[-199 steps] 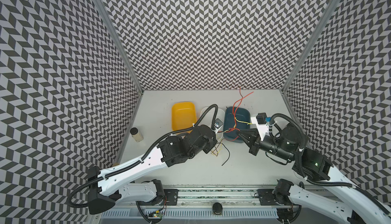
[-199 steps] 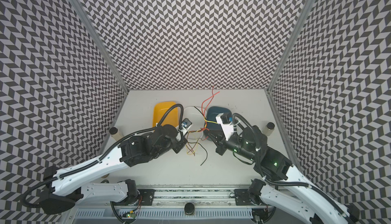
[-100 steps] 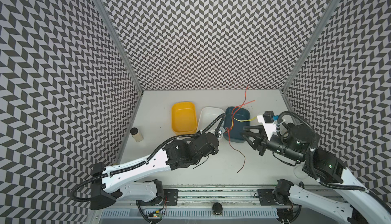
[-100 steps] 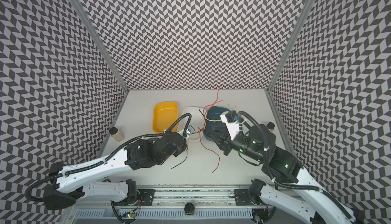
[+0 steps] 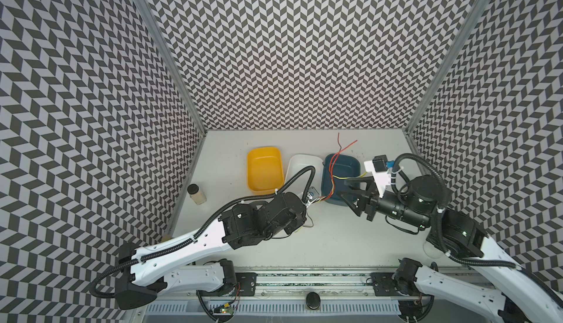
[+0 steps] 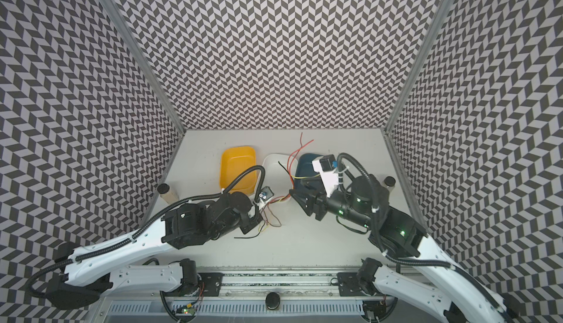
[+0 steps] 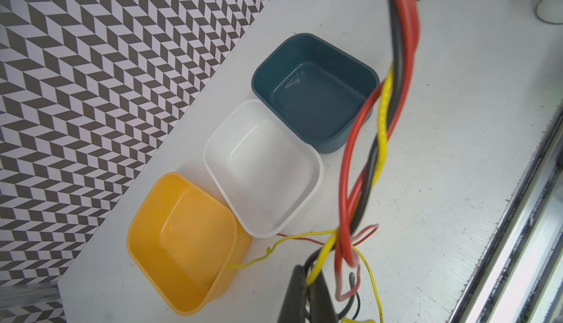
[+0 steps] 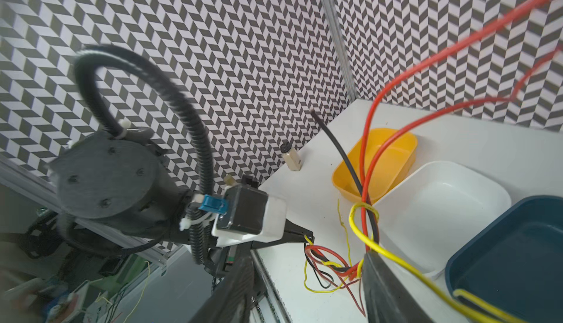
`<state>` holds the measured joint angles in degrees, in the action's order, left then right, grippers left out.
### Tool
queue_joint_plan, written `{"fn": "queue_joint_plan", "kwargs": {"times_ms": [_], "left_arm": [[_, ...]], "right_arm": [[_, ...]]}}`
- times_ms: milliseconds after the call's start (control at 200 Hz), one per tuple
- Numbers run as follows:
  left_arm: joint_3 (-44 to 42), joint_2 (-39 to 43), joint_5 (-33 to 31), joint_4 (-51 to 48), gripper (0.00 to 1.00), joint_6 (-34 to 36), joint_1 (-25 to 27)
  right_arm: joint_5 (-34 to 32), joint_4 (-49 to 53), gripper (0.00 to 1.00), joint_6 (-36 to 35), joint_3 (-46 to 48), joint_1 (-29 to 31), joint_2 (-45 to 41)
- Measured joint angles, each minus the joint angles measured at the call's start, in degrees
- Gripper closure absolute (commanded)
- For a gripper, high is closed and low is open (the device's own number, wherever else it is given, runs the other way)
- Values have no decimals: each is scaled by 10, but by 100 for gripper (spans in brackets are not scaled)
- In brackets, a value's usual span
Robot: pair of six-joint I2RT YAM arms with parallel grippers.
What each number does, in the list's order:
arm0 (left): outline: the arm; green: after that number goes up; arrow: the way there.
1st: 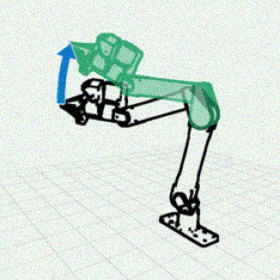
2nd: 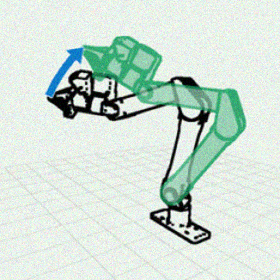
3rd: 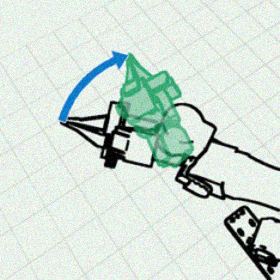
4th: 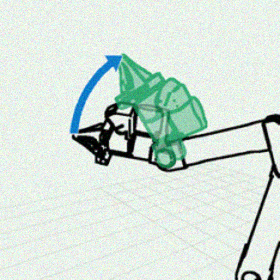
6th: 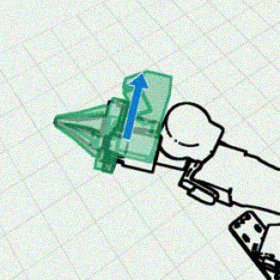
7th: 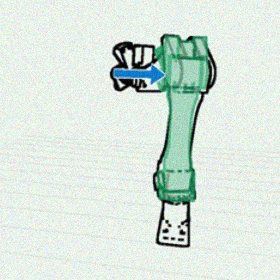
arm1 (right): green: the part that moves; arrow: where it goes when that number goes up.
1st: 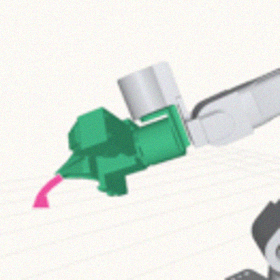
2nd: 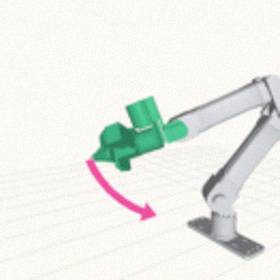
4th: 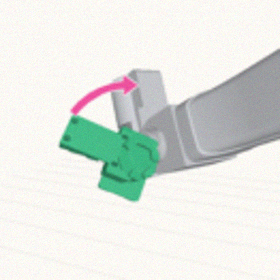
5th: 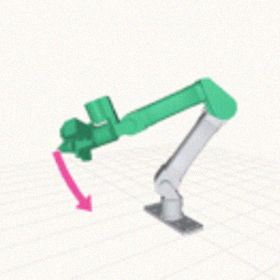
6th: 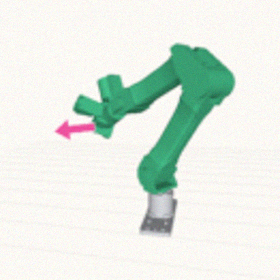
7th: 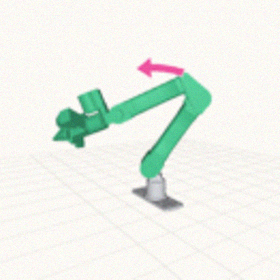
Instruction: Untangle the cables
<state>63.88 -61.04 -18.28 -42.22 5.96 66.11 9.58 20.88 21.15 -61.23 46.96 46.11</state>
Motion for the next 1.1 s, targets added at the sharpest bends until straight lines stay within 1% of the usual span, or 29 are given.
{"fn": "queue_joint_plan", "kwargs": {"times_ms": [165,351,386,471,556,671,776,906,996,1102], "left_arm": [[0,-1,23,0,100,0,0],[0,-1,36,0,100,0,0],[0,-1,37,0,100,0,0],[0,3,40,1,100,1,0],[-2,12,49,5,100,2,0],[-3,26,66,10,100,2,-1],[-11,46,115,24,100,2,-24],[-35,87,214,64,100,-6,-87],[-42,105,295,87,100,-19,-130],[-45,106,387,116,100,-40,-180]], "right_arm": [[-20,-3,39,16,26,0,12],[-56,-18,41,11,25,0,32],[-61,-20,43,10,25,0,40],[-75,-20,54,6,25,0,55],[-80,-26,78,-1,25,-1,63],[-69,-42,99,-6,25,-4,66],[-24,-109,100,-14,44,-11,49],[76,-228,100,-7,109,-44,7],[157,-315,100,30,131,-80,11],[251,-444,100,96,132,-116,52]]}}
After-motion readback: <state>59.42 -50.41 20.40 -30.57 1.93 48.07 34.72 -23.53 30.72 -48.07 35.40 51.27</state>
